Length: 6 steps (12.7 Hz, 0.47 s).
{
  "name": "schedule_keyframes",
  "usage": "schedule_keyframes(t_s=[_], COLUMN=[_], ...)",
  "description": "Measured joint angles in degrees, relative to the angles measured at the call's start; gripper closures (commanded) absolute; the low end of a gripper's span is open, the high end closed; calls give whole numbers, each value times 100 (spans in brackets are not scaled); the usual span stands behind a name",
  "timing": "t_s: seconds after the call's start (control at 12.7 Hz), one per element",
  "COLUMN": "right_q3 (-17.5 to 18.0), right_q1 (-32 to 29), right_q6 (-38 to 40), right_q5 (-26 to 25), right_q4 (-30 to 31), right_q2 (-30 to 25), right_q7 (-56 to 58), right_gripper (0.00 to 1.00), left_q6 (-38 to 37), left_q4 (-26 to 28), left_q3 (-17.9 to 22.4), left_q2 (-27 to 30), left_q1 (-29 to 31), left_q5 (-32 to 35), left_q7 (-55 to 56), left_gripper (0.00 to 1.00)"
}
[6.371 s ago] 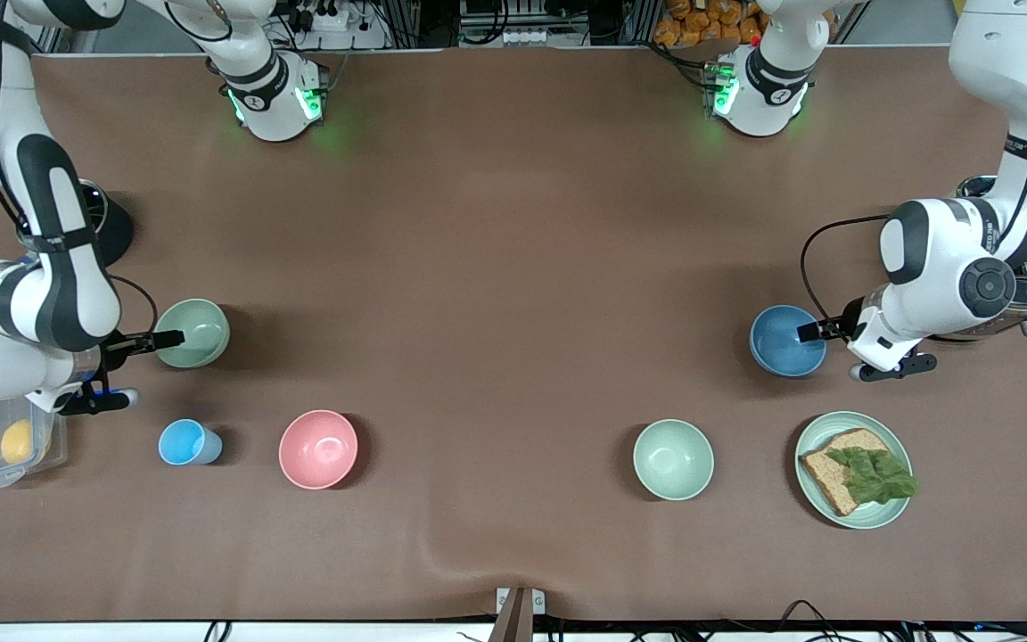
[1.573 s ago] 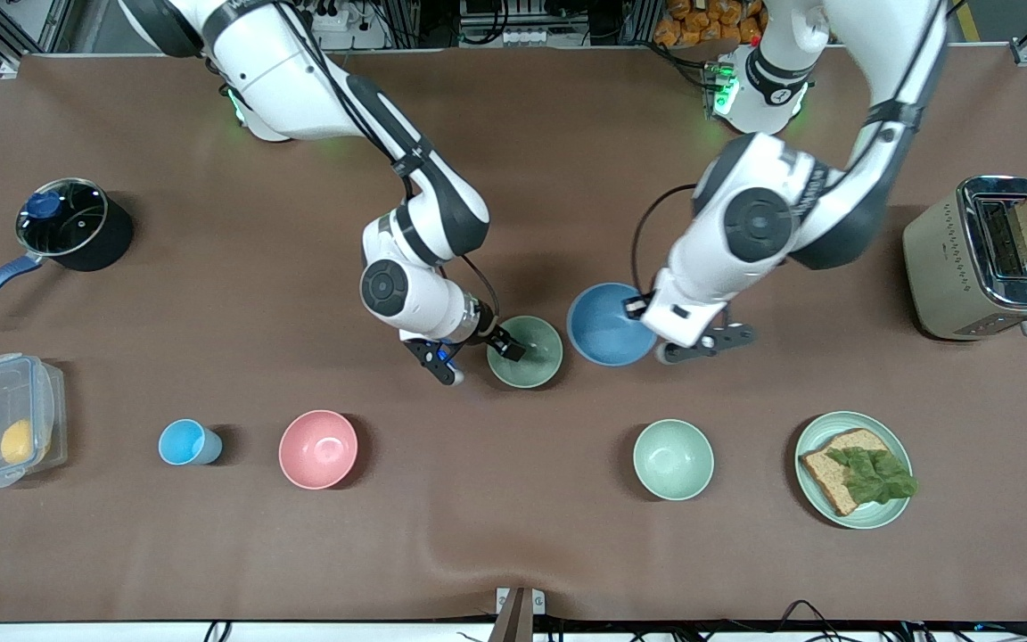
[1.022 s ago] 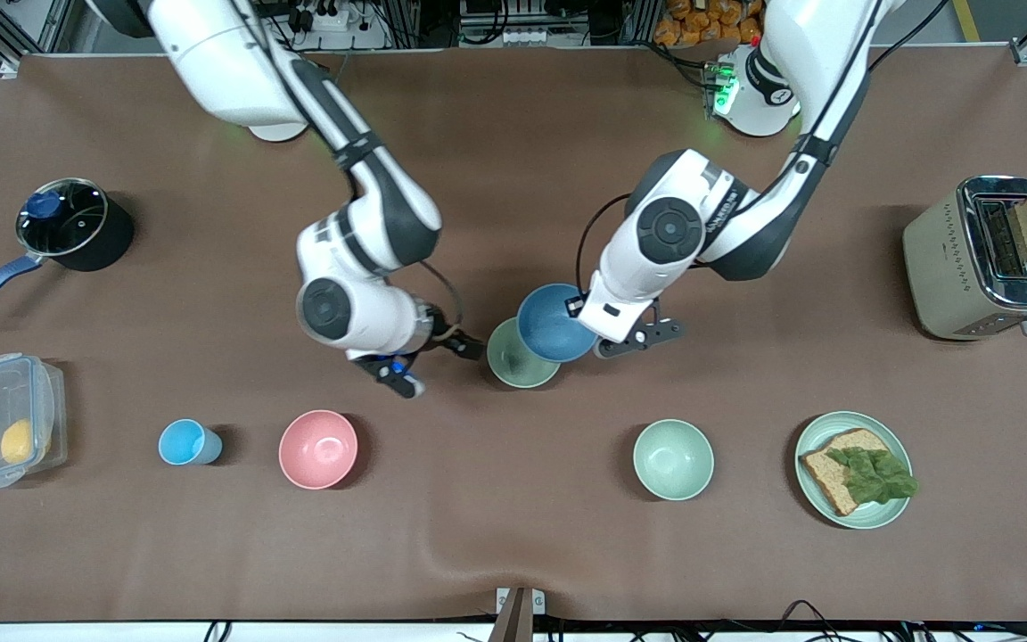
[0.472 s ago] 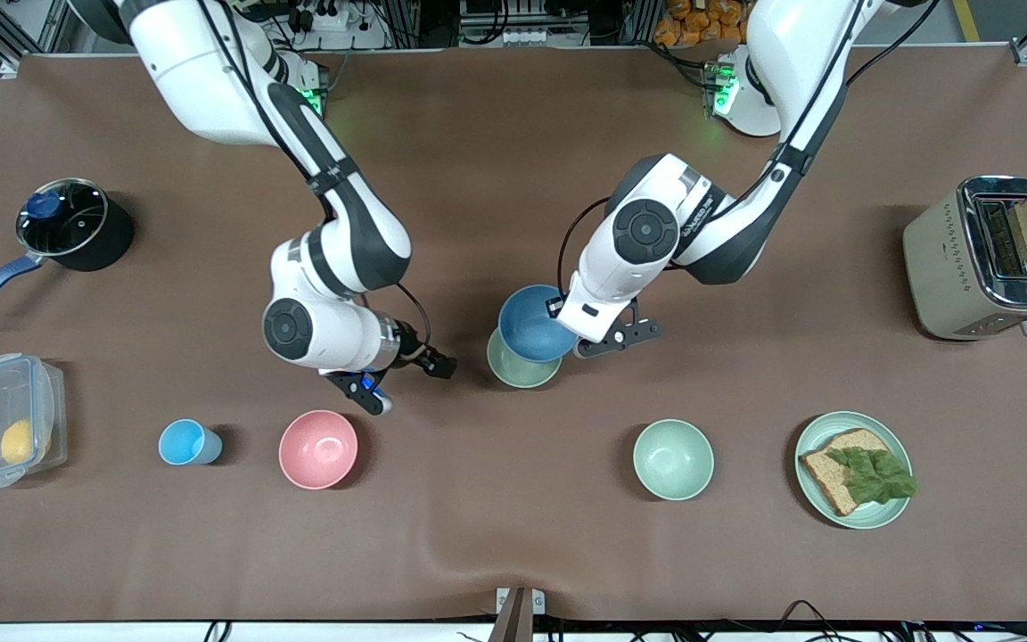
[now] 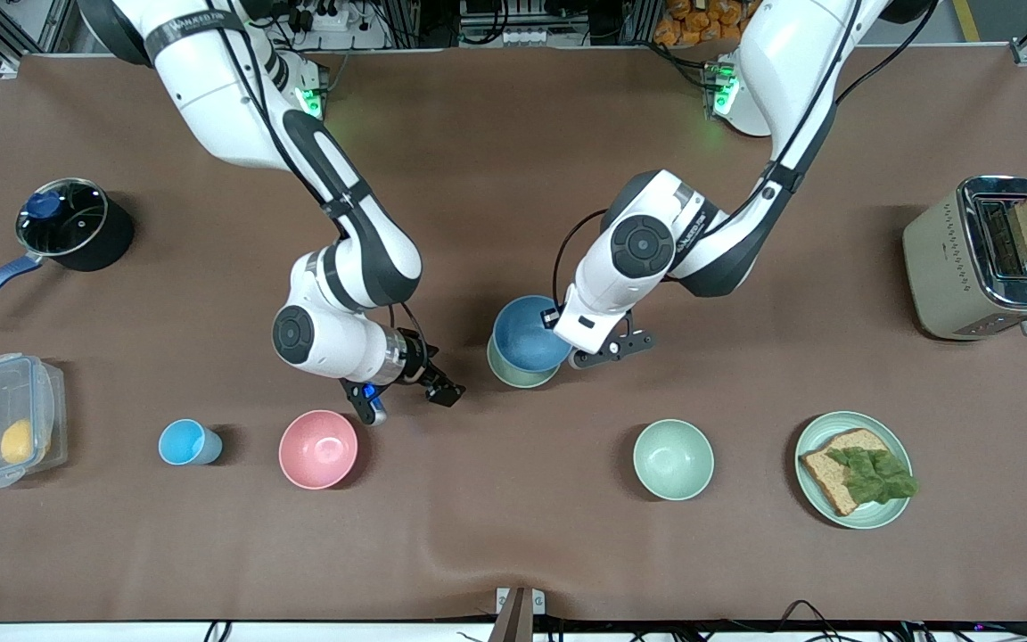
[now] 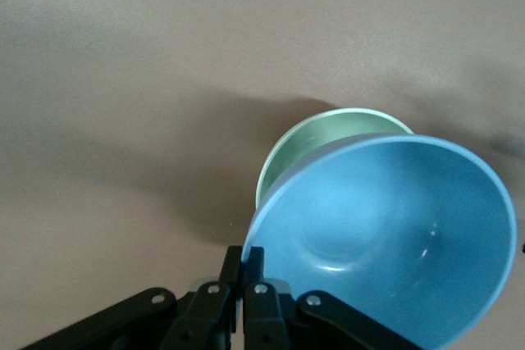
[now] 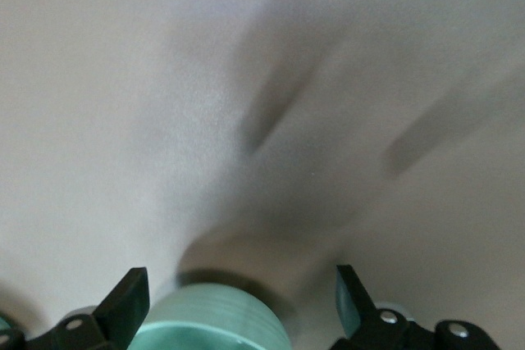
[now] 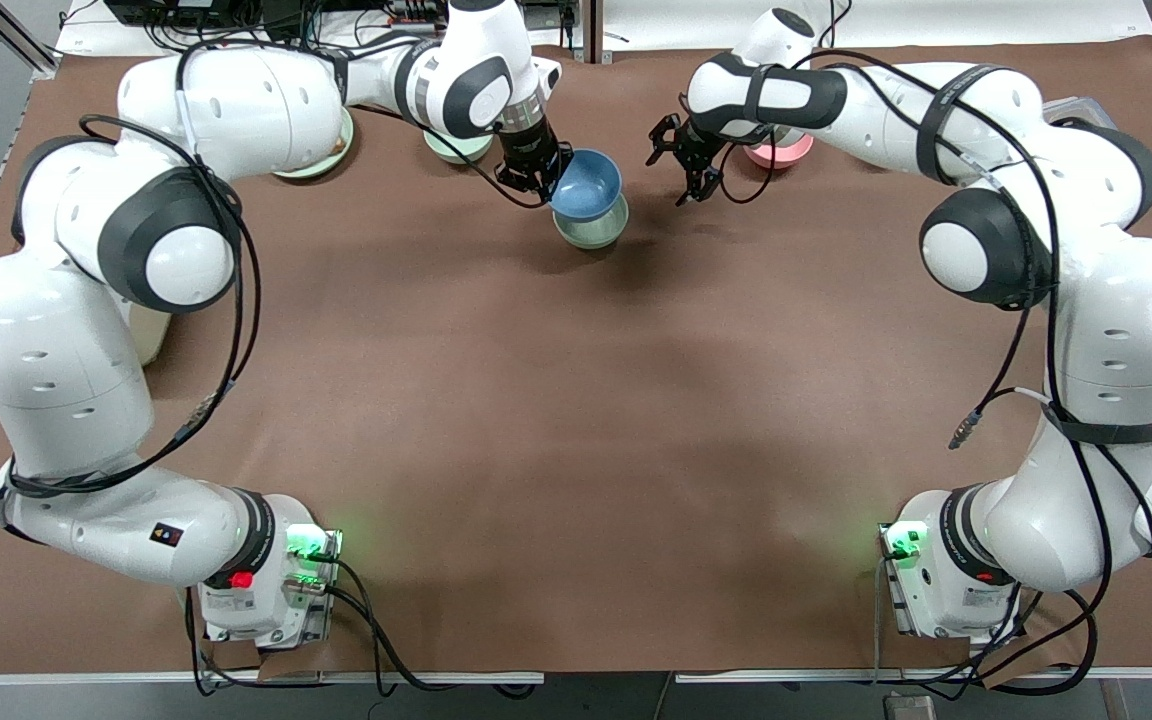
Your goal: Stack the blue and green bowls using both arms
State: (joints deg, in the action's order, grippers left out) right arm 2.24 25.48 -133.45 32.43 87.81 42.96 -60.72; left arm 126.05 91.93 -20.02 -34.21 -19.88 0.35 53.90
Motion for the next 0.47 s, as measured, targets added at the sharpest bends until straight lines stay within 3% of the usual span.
schedule_keyframes(t_s=[0.47], right_q3=[16], right_q1=[311], right_q6=[-373], right_q5=[4], right_q4=[-546], right_q2=[589], right_q7=[-645], right_gripper=[0], left_q6=[21], left_q4=[-23], left_q3=[0], left_q2=[-77], left_q1=[-3], left_q5=[0], left_q7=[0], left_gripper=[100])
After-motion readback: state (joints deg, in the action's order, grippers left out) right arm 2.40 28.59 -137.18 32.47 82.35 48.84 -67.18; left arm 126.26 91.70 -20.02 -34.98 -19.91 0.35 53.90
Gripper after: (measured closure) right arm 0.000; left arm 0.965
